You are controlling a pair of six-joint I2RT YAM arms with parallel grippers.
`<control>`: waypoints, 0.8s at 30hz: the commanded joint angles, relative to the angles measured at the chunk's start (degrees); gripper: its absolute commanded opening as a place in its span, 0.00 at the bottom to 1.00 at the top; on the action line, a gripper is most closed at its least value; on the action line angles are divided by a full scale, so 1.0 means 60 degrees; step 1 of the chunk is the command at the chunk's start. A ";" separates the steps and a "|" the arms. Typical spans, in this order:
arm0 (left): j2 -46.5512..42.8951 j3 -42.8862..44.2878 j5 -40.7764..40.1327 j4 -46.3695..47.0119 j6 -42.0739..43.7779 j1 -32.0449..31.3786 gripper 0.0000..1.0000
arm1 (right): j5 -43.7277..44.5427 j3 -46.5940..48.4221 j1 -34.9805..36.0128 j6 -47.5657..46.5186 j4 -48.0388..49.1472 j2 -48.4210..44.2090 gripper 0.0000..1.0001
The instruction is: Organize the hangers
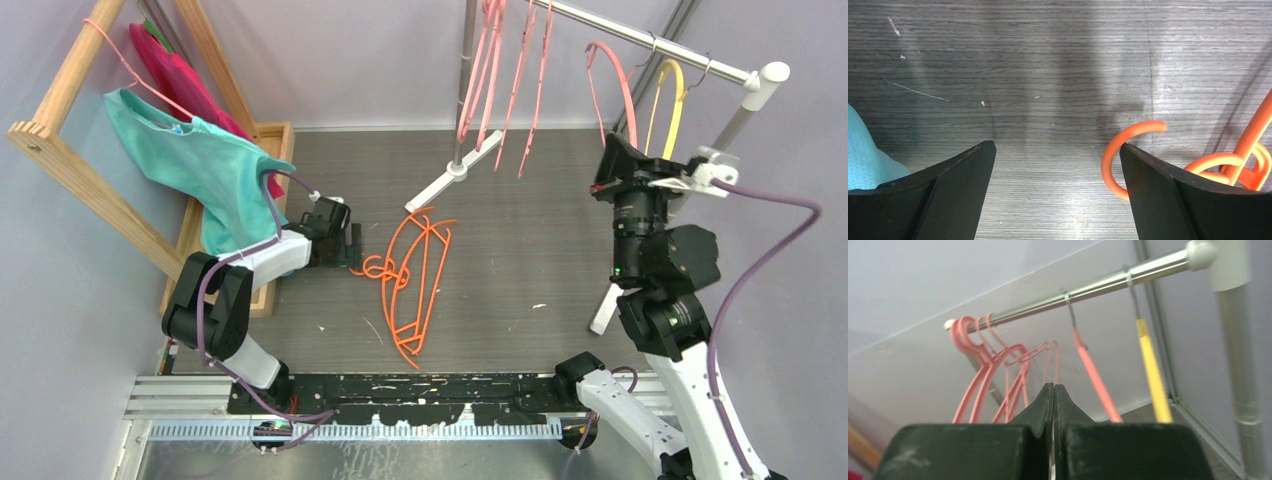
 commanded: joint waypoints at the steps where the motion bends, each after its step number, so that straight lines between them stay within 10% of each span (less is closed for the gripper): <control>1: -0.0277 0.0264 0.0166 0.0167 0.0014 -0.0028 0.98 | 0.2257 0.0682 0.0031 -0.1101 -0.0014 0.0527 0.01; 24: -0.0096 0.0372 0.0101 -0.0056 0.0006 -0.0028 0.98 | 0.5249 0.0770 0.0041 -0.4504 0.4271 0.2258 0.01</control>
